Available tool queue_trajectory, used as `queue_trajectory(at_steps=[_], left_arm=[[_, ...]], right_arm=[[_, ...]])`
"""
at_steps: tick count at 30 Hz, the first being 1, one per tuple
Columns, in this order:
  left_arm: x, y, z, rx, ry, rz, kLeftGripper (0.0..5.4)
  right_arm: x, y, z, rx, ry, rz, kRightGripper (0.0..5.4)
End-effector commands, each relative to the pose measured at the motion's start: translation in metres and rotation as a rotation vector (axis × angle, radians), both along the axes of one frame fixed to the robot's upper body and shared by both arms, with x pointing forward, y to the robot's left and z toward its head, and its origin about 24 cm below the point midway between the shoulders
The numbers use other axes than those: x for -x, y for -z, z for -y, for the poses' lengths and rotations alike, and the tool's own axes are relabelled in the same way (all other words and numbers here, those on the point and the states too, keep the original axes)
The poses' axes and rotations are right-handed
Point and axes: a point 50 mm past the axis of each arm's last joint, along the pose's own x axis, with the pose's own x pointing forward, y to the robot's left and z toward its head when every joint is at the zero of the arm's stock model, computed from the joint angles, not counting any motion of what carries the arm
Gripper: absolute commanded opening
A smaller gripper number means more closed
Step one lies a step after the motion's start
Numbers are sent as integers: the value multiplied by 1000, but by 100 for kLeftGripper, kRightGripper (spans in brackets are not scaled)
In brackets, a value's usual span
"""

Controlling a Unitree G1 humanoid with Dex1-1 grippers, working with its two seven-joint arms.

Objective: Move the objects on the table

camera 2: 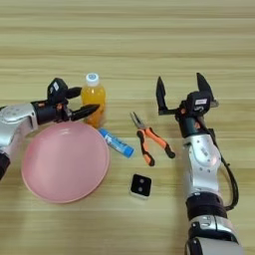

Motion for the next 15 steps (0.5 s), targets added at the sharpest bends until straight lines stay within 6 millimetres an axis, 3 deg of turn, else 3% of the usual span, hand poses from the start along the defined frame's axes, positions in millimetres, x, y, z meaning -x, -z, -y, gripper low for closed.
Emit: queue_trajectory(at_steps=[1, 15], left_arm=[[-5, -8, 0, -3, 2, 33, 343], [-6, -11, 1, 23, -2, 54, 334]], right_arm=[[2, 1, 0, 4, 0, -5, 540], [1, 2, 0, 4, 0, -7, 540]])
